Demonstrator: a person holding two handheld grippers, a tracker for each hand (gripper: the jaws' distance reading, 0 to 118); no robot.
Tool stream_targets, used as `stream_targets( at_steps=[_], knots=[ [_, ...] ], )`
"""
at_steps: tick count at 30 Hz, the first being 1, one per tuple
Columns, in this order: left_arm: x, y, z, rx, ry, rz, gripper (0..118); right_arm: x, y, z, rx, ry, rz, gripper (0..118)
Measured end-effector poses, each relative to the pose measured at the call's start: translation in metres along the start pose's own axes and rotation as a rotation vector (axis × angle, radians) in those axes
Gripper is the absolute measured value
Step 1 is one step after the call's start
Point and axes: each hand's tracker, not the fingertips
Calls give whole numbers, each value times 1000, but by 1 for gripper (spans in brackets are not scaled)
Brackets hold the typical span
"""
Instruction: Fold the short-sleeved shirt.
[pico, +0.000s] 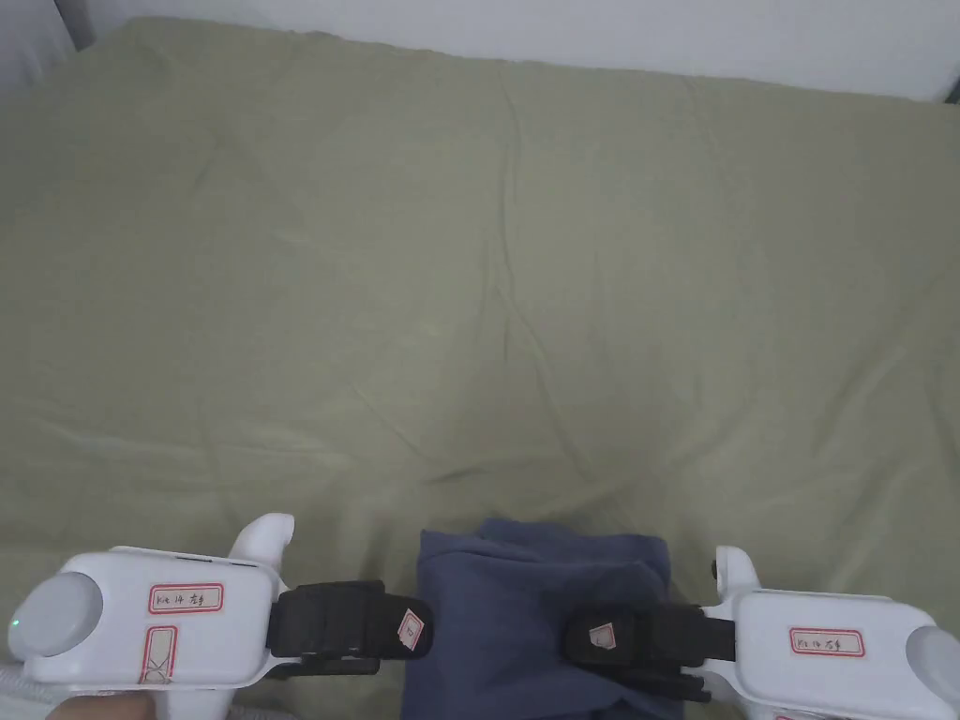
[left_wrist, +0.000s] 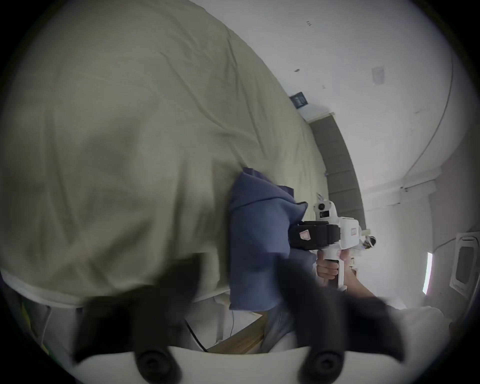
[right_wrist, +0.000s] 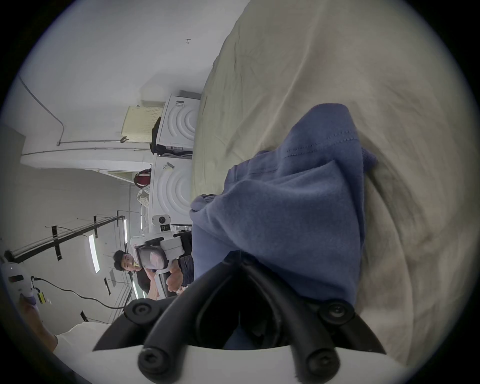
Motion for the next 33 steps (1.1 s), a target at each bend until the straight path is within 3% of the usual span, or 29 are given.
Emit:
stream_targets(
  at_steps=[2,6,7,12,13,14,15,16,18,23,27,33],
  knots=[
    [-2,-1,-13,-86,-58,81,118,1,0,0,2,5,-5,0],
    [8,5,-42,-57,-205,104,118,3,-2,1,15,19,-23,0],
    [-22,11,-52,-62,-247,126,118,3,-3,1,20,22,-26,0],
    [-15,14,-76,-80,-281,5,114,10,-5,6,38,58,-41,0],
    [-16,15,-76,-77,-253,19,107,12,-6,7,43,71,-49,0],
    [-19,16,-74,-61,-217,16,85,13,-7,8,48,74,-50,0],
    [-31,16,-75,-56,-140,20,51,14,-8,9,54,79,-48,0],
    [-36,14,-75,-53,-126,19,33,16,-8,12,58,80,-49,0],
    [-39,15,-71,-65,-203,64,33,14,-10,14,62,66,-47,0],
    [-39,24,-61,-80,-185,36,33,-4,-14,25,67,12,27,0],
    [-26,46,-17,-60,-126,10,33,-23,-14,38,105,-20,85,0],
    [-73,106,121,44,155,16,33,-48,3,54,190,-100,150,0]
  ],
)
